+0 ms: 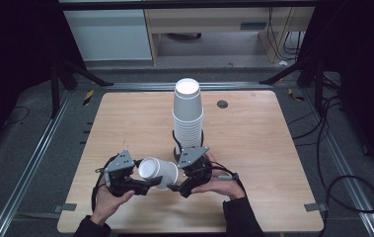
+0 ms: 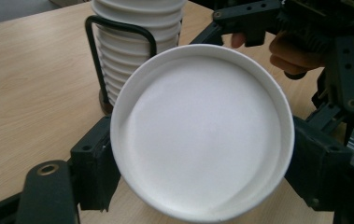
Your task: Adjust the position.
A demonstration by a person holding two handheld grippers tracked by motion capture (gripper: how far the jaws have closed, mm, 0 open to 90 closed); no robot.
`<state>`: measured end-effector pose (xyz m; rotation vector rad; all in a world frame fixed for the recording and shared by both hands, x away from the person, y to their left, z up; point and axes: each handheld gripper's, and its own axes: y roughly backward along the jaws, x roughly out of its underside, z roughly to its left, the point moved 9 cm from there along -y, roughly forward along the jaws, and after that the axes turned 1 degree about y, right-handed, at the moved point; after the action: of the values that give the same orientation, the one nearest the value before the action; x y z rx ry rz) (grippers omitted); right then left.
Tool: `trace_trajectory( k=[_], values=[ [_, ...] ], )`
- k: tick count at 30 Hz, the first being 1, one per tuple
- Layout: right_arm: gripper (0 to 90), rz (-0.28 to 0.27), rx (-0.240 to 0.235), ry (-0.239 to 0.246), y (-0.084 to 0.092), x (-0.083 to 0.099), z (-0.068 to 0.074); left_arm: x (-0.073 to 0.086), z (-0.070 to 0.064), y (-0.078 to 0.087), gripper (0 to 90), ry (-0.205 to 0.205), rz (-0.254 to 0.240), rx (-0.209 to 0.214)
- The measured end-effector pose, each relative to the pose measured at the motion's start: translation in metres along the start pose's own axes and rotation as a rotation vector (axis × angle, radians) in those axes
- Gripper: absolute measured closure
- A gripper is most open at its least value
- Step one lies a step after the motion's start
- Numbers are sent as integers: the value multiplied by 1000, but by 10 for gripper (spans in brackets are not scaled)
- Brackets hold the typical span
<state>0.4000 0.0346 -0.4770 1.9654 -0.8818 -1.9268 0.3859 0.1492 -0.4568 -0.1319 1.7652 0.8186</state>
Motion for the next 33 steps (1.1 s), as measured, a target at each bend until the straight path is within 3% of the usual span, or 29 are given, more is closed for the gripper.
trace_trajectory(
  k=[6,19,23,33],
  values=[
    [39,-49,32,-55,14,5,-6,-4,8,8,215,31,-62,5],
    [32,-158,-14,-158,14,12,2,-17,-1,13,214,45,-165,76],
    [32,-192,-47,-166,10,9,6,-19,-7,12,214,42,-172,102],
    [33,-206,-95,-165,-1,4,11,-24,-21,12,214,32,-194,167]
  ],
)
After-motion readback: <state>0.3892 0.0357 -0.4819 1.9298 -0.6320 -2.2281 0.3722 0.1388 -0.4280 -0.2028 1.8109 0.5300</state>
